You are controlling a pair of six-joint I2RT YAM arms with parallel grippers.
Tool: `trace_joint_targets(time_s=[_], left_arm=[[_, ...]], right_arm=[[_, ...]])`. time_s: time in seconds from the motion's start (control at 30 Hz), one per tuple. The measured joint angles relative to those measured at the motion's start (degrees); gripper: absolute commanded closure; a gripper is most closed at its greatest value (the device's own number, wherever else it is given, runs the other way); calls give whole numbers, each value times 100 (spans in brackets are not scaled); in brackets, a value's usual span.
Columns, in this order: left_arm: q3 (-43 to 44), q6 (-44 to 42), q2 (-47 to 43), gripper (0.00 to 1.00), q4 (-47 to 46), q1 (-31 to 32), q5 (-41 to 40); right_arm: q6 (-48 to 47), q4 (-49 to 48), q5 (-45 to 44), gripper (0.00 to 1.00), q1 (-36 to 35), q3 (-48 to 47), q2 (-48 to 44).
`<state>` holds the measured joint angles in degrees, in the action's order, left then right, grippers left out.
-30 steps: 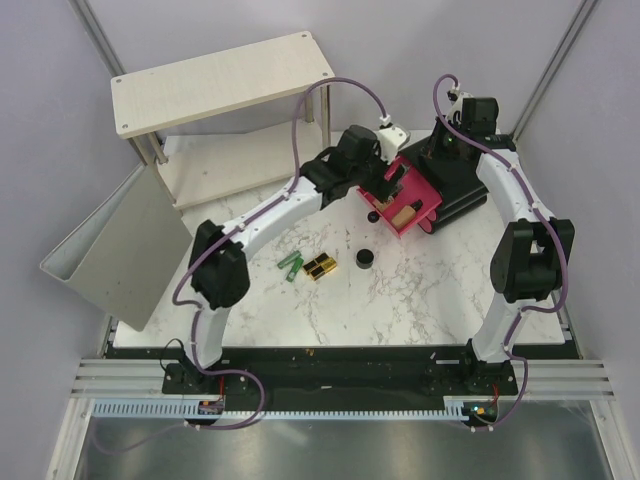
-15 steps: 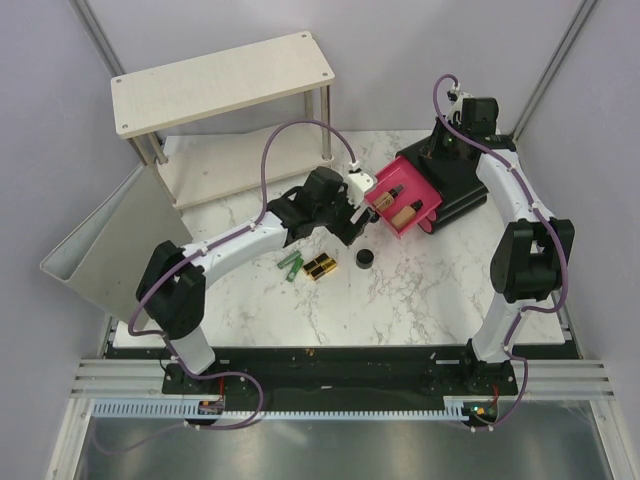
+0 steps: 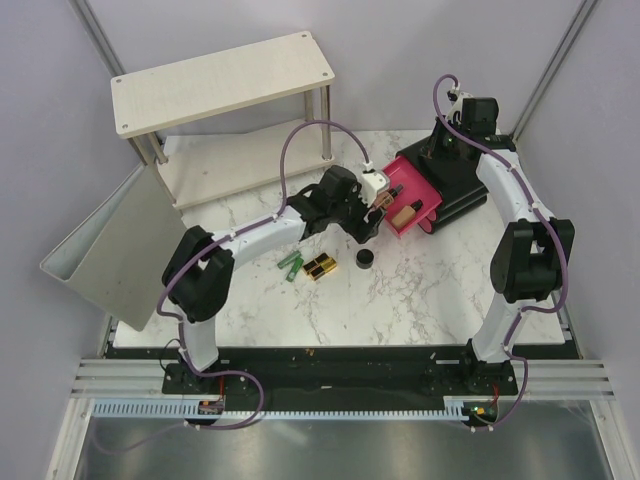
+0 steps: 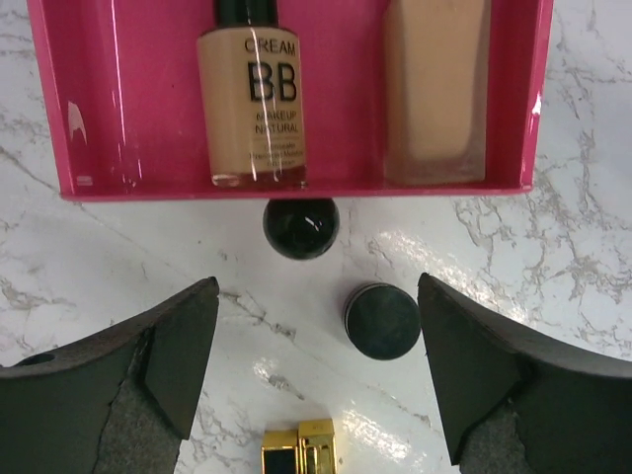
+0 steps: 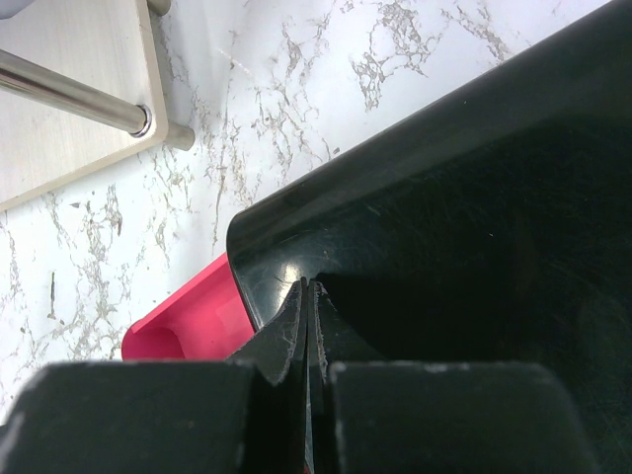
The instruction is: Organize the makeup
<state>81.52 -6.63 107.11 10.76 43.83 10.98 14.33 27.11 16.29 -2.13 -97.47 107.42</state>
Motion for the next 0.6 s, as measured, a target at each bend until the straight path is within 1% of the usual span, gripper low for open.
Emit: trace_joint_targets(time_s=[0.13, 0.23, 0.37, 0.53, 0.6], left_arm=[[361, 0, 280, 17, -37, 0, 83], [638, 0, 470, 22, -52, 0, 142], [879, 4, 673, 34, 39, -7, 155], [1001, 7, 896, 37, 136, -15, 162], [1043, 7, 951, 40, 173, -15, 166]], right_arm=[[0, -4, 0, 100, 0, 4, 0], [0, -9, 0, 100, 0, 7, -2], [0, -11, -2, 100, 0, 7, -2], [-2, -11, -4, 100, 0, 11, -9], [0, -11, -2, 100, 0, 13, -9]])
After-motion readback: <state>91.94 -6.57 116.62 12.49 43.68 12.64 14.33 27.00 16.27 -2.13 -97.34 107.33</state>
